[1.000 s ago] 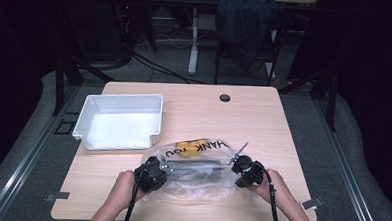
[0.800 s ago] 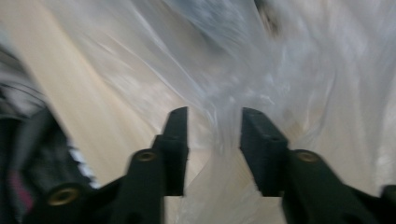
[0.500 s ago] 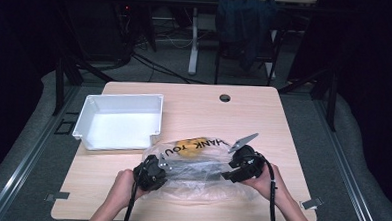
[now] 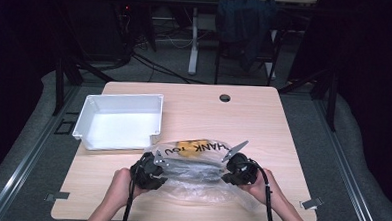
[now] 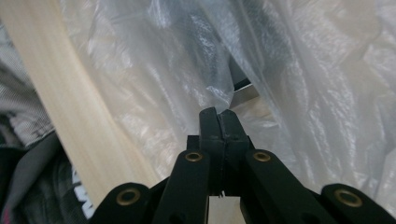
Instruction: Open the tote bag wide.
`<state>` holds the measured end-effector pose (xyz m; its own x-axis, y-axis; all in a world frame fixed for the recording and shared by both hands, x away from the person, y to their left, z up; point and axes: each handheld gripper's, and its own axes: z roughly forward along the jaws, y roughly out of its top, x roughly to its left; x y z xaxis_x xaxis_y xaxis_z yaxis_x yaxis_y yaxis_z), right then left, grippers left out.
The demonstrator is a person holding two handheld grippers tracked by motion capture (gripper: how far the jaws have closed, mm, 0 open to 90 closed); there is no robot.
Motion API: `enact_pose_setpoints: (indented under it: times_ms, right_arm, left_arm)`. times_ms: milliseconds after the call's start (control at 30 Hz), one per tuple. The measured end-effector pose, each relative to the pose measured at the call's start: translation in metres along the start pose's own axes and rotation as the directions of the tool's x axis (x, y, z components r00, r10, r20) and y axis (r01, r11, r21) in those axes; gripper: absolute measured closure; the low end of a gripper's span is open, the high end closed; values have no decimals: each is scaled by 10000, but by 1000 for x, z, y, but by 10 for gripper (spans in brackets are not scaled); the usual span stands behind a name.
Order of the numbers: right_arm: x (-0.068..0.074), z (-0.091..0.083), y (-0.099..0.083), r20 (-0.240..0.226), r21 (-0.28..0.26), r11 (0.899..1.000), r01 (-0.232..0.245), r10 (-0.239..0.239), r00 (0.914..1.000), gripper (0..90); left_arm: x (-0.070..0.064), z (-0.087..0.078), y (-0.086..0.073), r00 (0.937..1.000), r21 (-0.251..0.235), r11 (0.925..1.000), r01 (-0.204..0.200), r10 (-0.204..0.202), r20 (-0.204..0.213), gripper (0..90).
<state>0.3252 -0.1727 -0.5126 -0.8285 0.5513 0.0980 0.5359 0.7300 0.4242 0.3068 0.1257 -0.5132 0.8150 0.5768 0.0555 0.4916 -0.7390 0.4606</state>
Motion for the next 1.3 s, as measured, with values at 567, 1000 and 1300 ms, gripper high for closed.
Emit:
enact_pose_setpoints:
  times_ms: [567, 1000, 1300]
  right_arm:
    - [-9, 20, -1, 84, 939, 9956, 4, -12, 10000, 900]
    - [-22, 18, -7, 715, 1527, 9853, -765, 662, 9952, 897]
    - [-18, -8, -5, -314, 464, 9978, -479, 493, 9983, 698]
  left_arm:
    - [-1, 17, 0, 9985, 792, 9965, -264, 300, -451, 849]
    - [-20, 35, 4, 9965, 1295, 9885, -779, 733, 396, 893]
    - [-7, 3, 2, 9975, 300, 9995, -66, 45, 698, 643]
